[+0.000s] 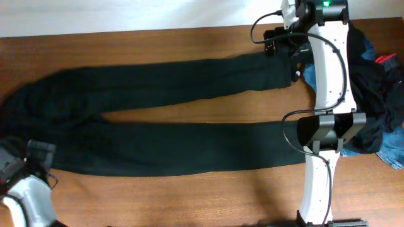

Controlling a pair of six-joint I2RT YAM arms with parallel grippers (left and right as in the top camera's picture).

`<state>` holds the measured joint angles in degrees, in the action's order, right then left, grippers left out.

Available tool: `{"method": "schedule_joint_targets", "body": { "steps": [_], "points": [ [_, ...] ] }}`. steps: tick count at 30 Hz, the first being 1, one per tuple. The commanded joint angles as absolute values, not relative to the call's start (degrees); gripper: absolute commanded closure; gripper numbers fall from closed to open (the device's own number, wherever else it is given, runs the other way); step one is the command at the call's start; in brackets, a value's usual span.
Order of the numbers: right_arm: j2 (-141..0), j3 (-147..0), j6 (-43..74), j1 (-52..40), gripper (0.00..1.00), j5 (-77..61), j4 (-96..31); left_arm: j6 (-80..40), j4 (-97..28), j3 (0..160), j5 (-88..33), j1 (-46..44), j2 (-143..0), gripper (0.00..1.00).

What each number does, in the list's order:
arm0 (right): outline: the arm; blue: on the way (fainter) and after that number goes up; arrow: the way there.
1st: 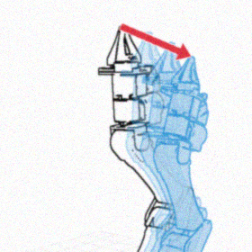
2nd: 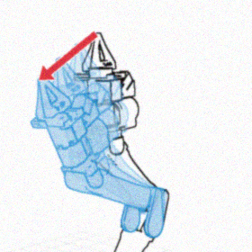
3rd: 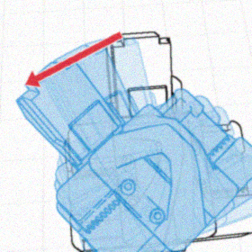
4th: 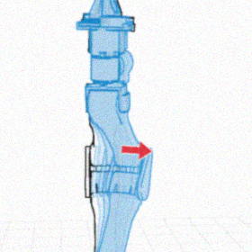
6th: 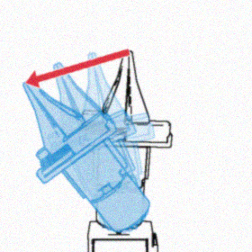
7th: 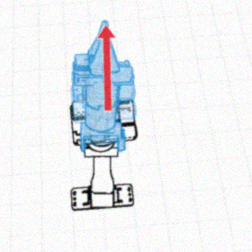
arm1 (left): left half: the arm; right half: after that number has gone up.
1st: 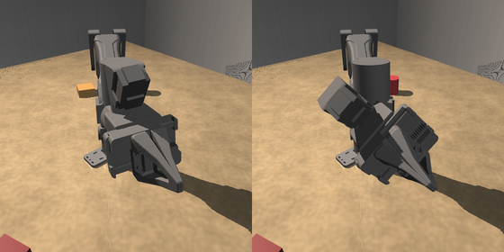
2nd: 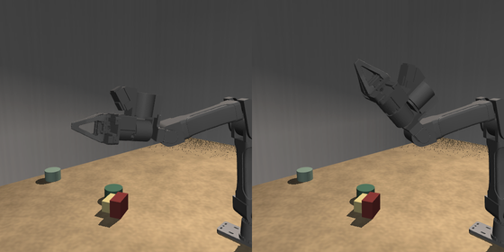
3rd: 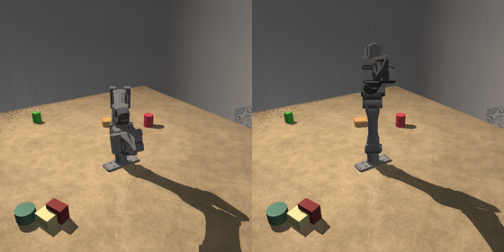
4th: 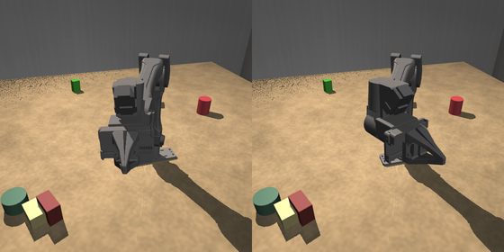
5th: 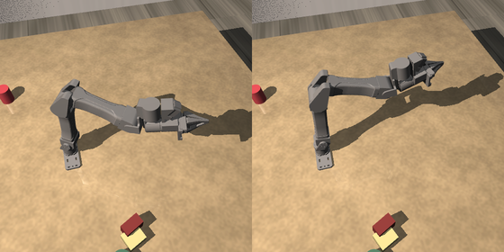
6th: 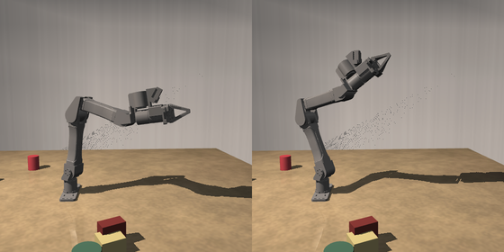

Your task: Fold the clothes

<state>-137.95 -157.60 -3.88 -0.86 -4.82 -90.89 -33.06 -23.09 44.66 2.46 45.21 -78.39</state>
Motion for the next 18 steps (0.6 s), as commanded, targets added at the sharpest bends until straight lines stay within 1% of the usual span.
{"method": "schedule_joint_targets", "body": {
  "steps": [1,3,6,8,13,15,18],
  "points": [
    [-137.4,-157.4,-4.2,-1.6,0.01,-6.0,-91.2,-34.8,-22.1,46.3,1.8,50.3,-82.4,0.01],
    [-137.4,-157.4,-4.2,-2.0,0.01,-6.0,-91.2,-34.7,-20.1,46.3,-0.7,53.1,-83.9,0.00],
    [-137.4,-157.4,-4.3,-2.7,0.01,-6.0,-91.2,-34.4,-16.8,46.3,-0.9,55.2,-84.9,0.01],
    [-137.4,-157.4,-4.3,-3.5,0.01,-6.0,-91.2,-34.3,-12.2,46.3,-1.6,55.3,-85.7,0.01],
    [-137.4,-157.4,-4.3,-4.5,0.01,-6.0,-91.5,-34.3,-6.7,46.8,-5.8,55.3,-89.9,0.01],
    [-137.4,-157.4,-4.3,-4.8,0.01,-6.0,-91.9,-32.7,-7.7,49.0,-9.0,55.3,-92.4,0.01],
    [-137.4,-157.4,-4.3,-5.0,0.01,-6.0,-92.1,-30.2,-14.7,55.1,-9.8,55.2,-95.8,0.01]
  ]
}}
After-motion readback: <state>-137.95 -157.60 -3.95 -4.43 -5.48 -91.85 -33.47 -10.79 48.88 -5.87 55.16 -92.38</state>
